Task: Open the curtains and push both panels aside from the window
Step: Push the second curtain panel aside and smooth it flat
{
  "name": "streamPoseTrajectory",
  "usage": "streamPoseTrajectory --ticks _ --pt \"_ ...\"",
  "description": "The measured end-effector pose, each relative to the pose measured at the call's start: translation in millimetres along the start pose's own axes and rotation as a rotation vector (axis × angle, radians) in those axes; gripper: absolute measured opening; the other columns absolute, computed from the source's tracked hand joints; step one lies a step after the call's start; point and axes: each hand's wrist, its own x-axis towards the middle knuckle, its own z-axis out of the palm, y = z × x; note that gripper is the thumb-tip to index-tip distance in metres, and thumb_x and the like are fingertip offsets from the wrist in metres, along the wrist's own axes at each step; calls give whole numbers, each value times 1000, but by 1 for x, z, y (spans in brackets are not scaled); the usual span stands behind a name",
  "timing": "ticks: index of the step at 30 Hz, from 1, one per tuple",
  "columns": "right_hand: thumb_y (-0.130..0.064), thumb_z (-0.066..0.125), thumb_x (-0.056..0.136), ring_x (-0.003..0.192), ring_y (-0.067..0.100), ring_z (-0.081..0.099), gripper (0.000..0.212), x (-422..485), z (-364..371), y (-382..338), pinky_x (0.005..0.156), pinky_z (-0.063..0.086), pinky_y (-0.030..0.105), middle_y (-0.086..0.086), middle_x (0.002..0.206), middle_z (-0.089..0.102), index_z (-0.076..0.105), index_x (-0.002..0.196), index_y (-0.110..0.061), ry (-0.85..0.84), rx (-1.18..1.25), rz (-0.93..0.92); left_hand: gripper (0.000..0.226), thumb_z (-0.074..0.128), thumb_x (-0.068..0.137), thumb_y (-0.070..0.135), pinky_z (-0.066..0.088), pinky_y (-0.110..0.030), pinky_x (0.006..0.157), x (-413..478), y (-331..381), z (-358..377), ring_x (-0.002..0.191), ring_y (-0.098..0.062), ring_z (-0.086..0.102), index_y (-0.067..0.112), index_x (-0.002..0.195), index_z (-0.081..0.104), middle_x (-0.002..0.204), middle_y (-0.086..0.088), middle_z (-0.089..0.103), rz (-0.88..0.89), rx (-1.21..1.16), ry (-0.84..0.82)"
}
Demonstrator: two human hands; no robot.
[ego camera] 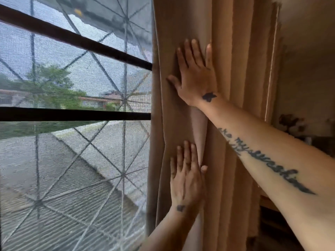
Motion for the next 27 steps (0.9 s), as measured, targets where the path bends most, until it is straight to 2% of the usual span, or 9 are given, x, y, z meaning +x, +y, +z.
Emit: streamPoseTrajectory --ticks 2,4,7,9,13,14,17,22,27 --pt "-49 34 89 142 29 6 68 2 5 11 114 -5 48 17 154 13 15 140 -8 -13 -39 17 57 29 81 37 49 -44 92 4 5 -1 124 -24 50 14 128 52 136 -5 54 18 62 -21" --pt "-48 34 89 143 29 6 68 0 12 19 114 -5 48 17 154 13 15 140 -8 -27 -80 25 56 32 78 39 56 -38 80 6 7 3 114 -19 60 16 120 60 127 -1 63 39 77 -65" --pt "-48 35 89 143 28 7 68 -4 22 30 114 -5 48 16 154 14 15 141 -9 -49 -125 47 56 32 77 40 54 -33 84 12 7 12 112 -18 62 18 117 63 124 1 65 80 65 -94" --pt "-48 35 89 143 27 6 68 -7 29 38 115 -4 48 15 154 13 13 141 -10 -64 -152 65 55 32 77 40 38 -35 97 16 7 18 111 -20 62 18 116 64 124 1 65 100 43 -104" --pt "-48 32 89 143 25 4 68 -10 49 56 115 -5 46 13 155 11 10 142 -12 -94 -193 104 55 33 77 39 18 -30 102 25 10 35 112 -25 62 16 117 63 124 0 64 109 -11 -119" --pt "-48 32 89 143 26 4 68 -11 55 61 115 -5 46 13 155 11 10 142 -12 -97 -201 110 55 33 78 39 19 -30 103 28 10 40 112 -25 61 16 117 64 125 0 64 112 -21 -126" --pt "-48 32 88 143 27 7 68 -13 74 80 115 -4 47 14 154 14 11 141 -10 -92 -220 117 54 31 80 40 41 -33 97 41 14 61 113 -22 61 19 117 64 125 4 64 122 -11 -119" --pt "-49 30 88 143 27 7 69 -17 116 117 115 -2 49 15 154 13 10 141 -10 -101 -217 116 53 29 83 39 27 -34 97 69 25 112 117 -23 58 18 121 60 128 3 62 134 29 -101" --pt "-51 28 89 143 25 4 69 -29 157 172 115 -4 45 12 155 10 7 142 -12 -143 -224 147 53 30 80 40 33 -33 98 100 47 164 113 -20 61 19 115 65 122 5 66 151 56 -154"
